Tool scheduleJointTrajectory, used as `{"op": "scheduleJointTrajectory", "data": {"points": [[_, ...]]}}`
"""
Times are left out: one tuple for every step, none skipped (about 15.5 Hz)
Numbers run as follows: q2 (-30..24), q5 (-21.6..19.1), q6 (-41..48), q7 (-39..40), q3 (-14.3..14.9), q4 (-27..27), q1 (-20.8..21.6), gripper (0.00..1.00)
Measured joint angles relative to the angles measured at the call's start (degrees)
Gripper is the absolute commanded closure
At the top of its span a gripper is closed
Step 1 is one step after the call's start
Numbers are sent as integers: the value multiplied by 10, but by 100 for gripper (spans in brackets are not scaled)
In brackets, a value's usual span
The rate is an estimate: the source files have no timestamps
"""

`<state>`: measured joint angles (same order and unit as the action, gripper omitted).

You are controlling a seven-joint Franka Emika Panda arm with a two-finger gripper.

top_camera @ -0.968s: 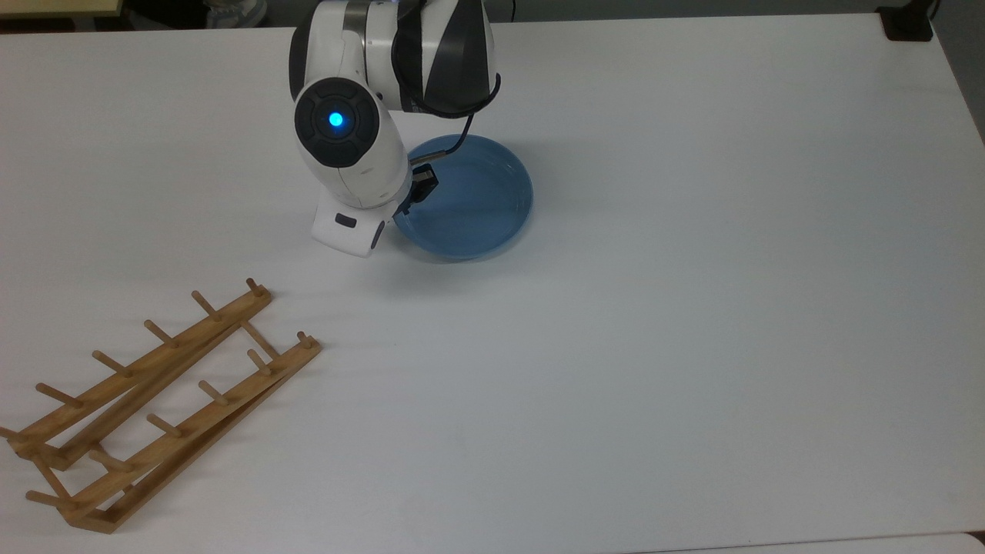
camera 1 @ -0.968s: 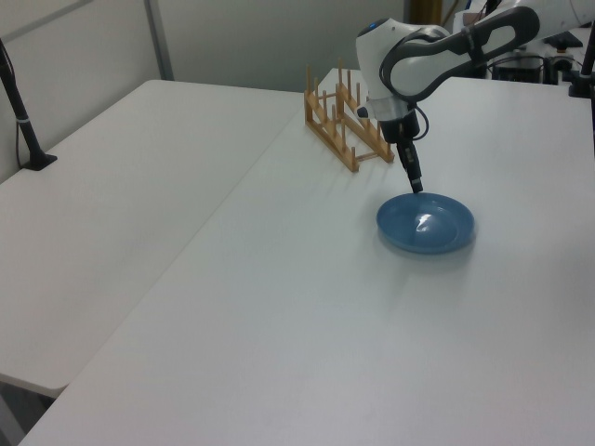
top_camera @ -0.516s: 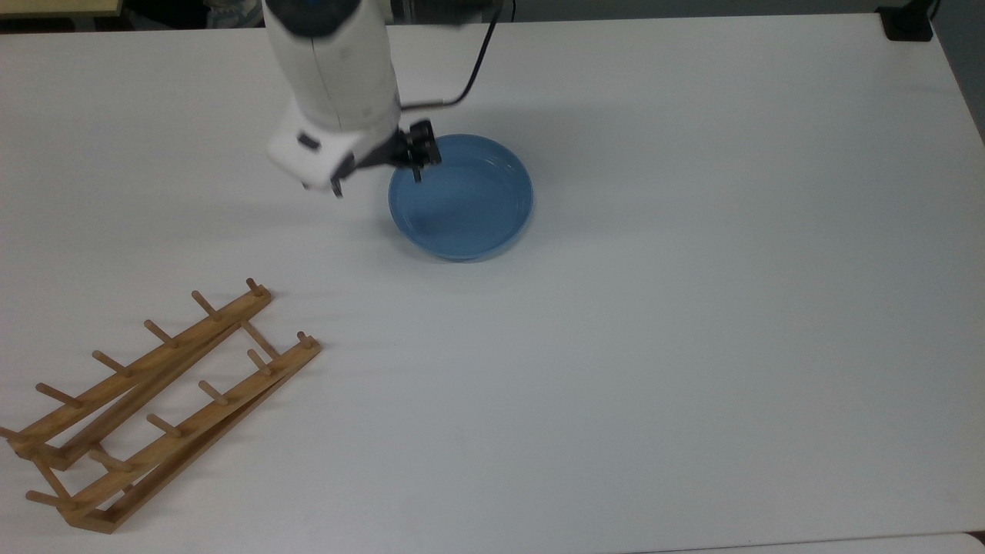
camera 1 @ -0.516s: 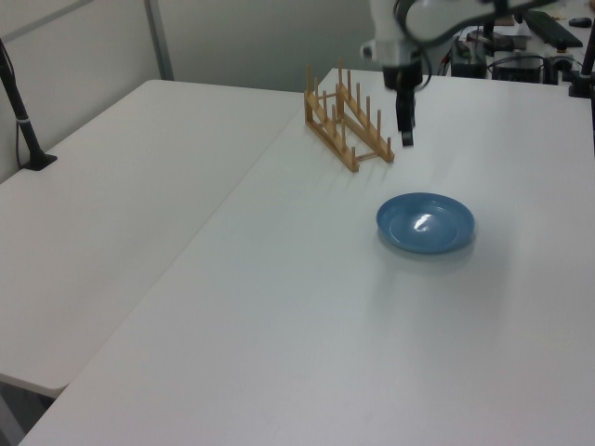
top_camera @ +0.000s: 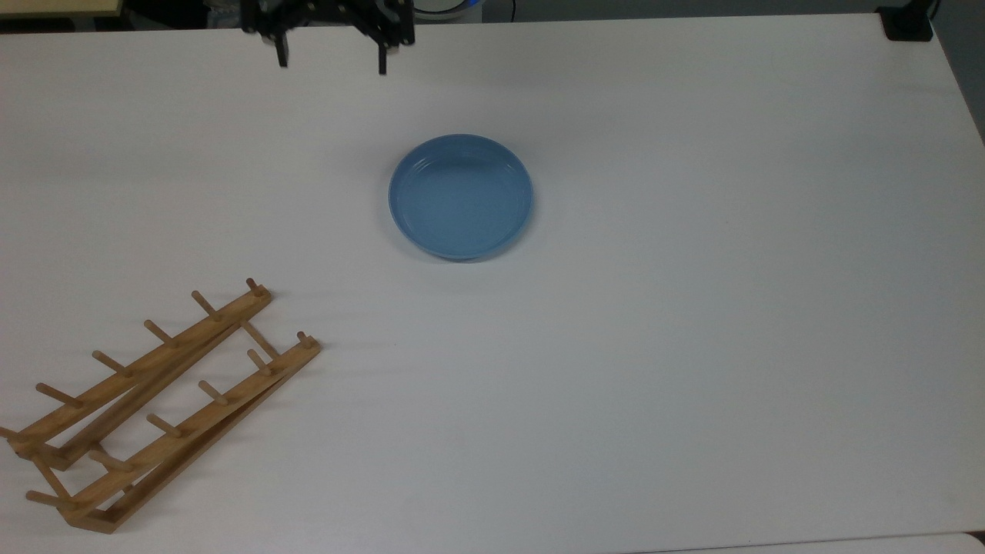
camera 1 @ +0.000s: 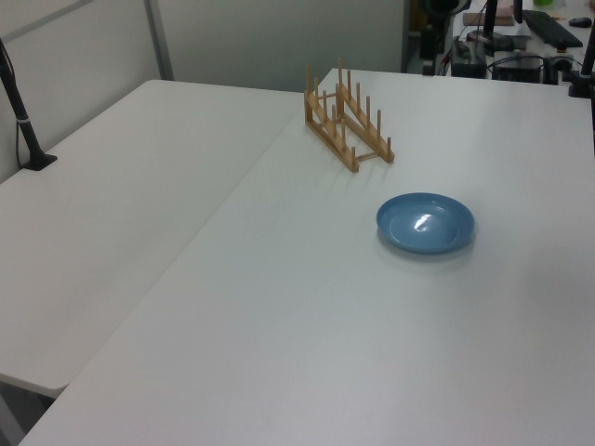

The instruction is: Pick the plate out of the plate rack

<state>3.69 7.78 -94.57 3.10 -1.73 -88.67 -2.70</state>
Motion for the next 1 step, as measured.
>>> {"op": "scheduleJointTrajectory", "data": {"points": [[-10,0,0,0,4,-5,0,0]]}}
